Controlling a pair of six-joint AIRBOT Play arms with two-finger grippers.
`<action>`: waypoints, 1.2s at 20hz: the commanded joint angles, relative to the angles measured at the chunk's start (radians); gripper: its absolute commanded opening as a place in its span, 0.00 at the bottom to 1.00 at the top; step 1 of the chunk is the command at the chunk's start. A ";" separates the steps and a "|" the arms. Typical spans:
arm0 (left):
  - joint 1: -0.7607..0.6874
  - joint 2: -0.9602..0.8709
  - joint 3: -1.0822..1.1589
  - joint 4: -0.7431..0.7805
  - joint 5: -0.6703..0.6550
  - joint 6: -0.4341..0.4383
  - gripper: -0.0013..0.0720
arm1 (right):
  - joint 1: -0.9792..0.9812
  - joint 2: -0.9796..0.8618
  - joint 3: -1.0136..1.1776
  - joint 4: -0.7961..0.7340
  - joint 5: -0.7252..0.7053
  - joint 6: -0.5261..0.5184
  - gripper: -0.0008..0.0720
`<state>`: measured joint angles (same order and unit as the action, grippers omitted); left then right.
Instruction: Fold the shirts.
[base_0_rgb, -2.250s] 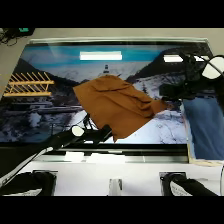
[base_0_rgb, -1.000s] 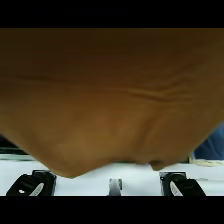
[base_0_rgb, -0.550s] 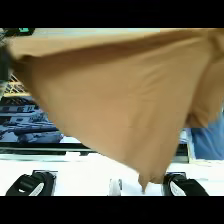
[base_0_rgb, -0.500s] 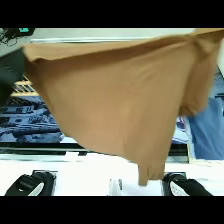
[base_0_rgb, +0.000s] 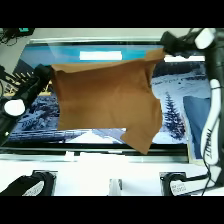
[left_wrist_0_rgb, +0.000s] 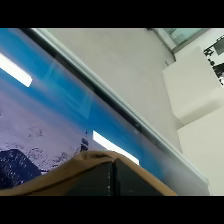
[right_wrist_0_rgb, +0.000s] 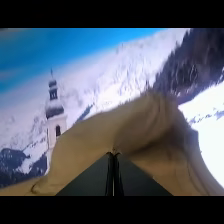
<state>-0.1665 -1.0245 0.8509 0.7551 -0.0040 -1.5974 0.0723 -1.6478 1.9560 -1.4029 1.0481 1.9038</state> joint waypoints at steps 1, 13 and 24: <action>0.016 -0.079 -0.001 0.001 -0.098 -0.029 0.06 | 0.000 -0.111 0.001 0.129 0.073 0.016 0.03; 0.400 -0.125 0.046 0.244 -1.145 -0.013 0.76 | -0.169 -0.080 -0.026 0.127 0.620 -0.228 0.63; 0.496 -0.288 0.045 0.384 -1.199 0.109 0.76 | -0.262 0.246 -0.681 0.225 0.535 -0.348 0.60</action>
<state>0.3180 -1.2480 0.8951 1.1488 -1.1862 -1.5311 -0.1837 -1.4891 1.4330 -1.1881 1.6310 1.5898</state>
